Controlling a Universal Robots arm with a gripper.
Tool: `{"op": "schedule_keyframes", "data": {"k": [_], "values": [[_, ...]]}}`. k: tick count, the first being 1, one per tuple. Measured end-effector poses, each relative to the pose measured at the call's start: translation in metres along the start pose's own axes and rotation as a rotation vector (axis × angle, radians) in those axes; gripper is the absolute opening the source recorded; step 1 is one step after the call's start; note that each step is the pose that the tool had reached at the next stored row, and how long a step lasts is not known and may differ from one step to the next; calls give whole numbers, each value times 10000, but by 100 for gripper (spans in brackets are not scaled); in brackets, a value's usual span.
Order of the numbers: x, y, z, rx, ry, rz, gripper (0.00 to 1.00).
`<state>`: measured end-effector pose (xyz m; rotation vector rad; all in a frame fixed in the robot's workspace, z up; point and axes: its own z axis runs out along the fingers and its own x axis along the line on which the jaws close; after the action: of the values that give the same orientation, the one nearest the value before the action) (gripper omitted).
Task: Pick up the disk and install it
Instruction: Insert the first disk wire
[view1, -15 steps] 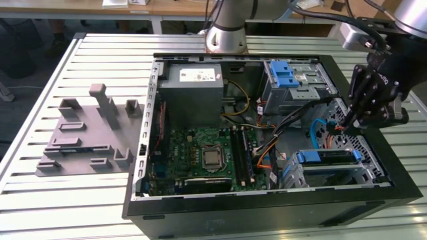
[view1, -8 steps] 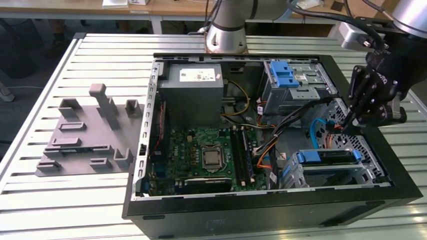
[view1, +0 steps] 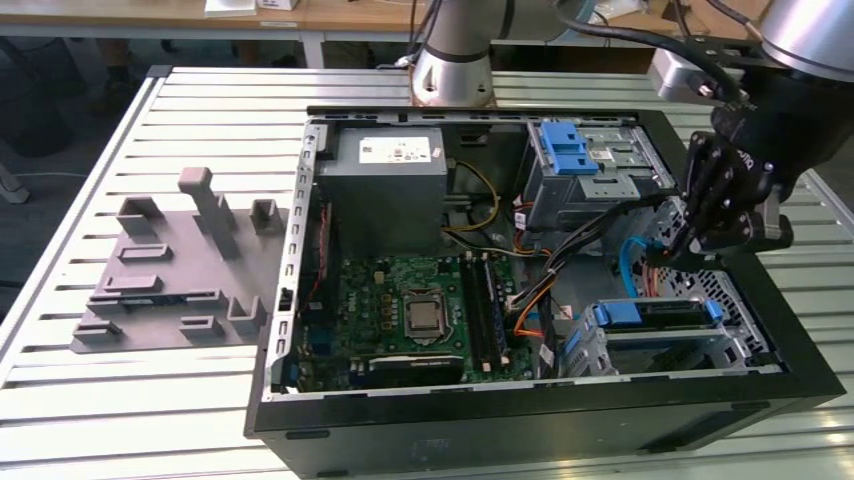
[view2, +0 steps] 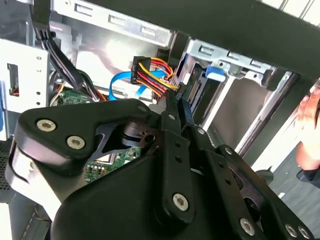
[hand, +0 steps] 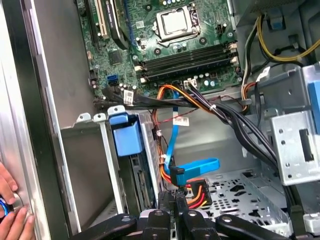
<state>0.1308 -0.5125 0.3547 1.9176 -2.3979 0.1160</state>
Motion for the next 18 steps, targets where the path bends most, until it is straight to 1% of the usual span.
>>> {"op": "schedule_keyframes", "data": {"k": [4,8,12,14,18], "values": [[30,38,3,85,-17,-95,16],[55,45,9,192,-43,-226,16],[56,45,12,289,-76,-621,16],[68,44,16,321,-87,-726,16],[116,34,22,336,-90,-795,16]]}}
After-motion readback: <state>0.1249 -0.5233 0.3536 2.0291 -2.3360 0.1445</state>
